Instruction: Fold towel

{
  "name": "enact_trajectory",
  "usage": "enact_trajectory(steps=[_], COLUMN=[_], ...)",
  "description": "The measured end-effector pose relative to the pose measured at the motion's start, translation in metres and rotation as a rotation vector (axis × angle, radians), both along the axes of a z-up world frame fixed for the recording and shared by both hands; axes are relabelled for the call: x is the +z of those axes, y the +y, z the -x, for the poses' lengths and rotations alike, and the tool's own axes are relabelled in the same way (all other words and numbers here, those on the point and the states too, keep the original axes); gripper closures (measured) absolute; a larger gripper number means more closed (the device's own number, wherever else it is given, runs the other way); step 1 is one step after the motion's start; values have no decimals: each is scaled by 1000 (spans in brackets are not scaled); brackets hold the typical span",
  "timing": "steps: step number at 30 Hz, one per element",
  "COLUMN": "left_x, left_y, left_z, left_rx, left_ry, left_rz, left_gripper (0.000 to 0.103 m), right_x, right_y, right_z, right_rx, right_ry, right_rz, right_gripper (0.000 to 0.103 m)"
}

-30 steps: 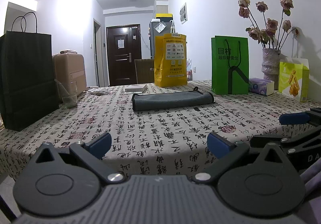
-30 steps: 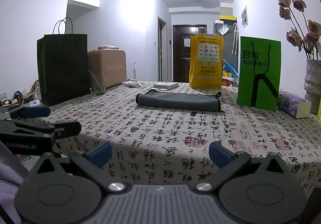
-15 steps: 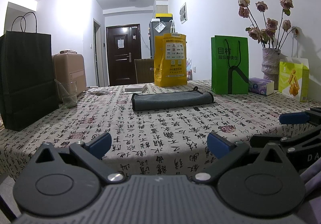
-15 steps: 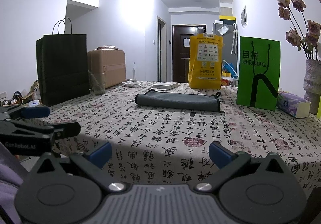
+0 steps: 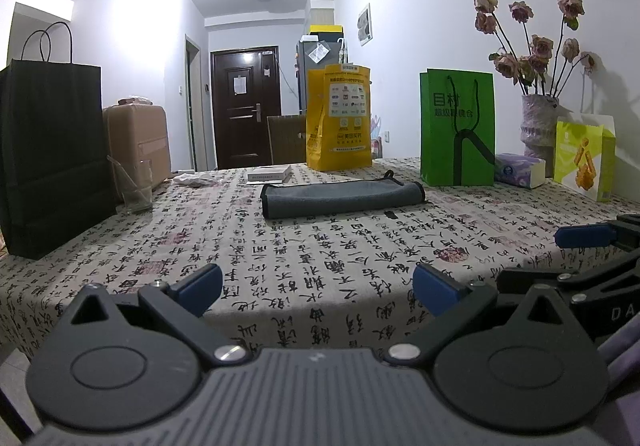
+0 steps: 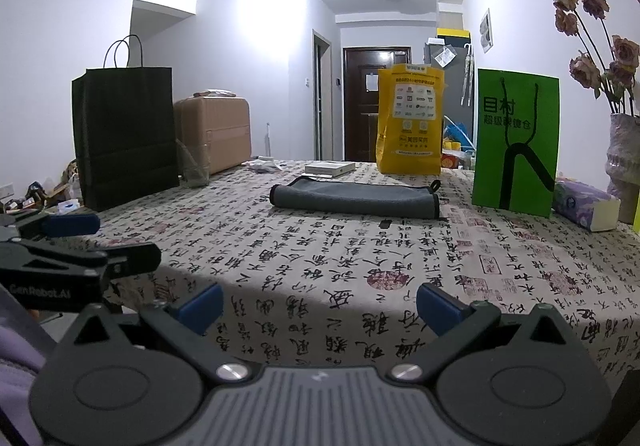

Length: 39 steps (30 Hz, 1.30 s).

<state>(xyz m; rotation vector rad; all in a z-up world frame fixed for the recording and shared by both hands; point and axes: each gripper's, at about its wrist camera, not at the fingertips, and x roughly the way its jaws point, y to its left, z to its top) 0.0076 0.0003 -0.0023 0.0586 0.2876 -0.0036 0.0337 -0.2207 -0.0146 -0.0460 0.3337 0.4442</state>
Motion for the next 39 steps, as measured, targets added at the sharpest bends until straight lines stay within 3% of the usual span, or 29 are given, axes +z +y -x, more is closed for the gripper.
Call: enact_trajectory(steps=[39], left_x=[-4], left_y=[-1], left_z=[0], left_rx=[-7], left_ry=[8], left_rz=[-3], left_gripper=[0], right_x=[-4], right_y=[1], right_z=[-1], right_rx=[-2], right_ry=[10], right_rz=[0], right_gripper=[0])
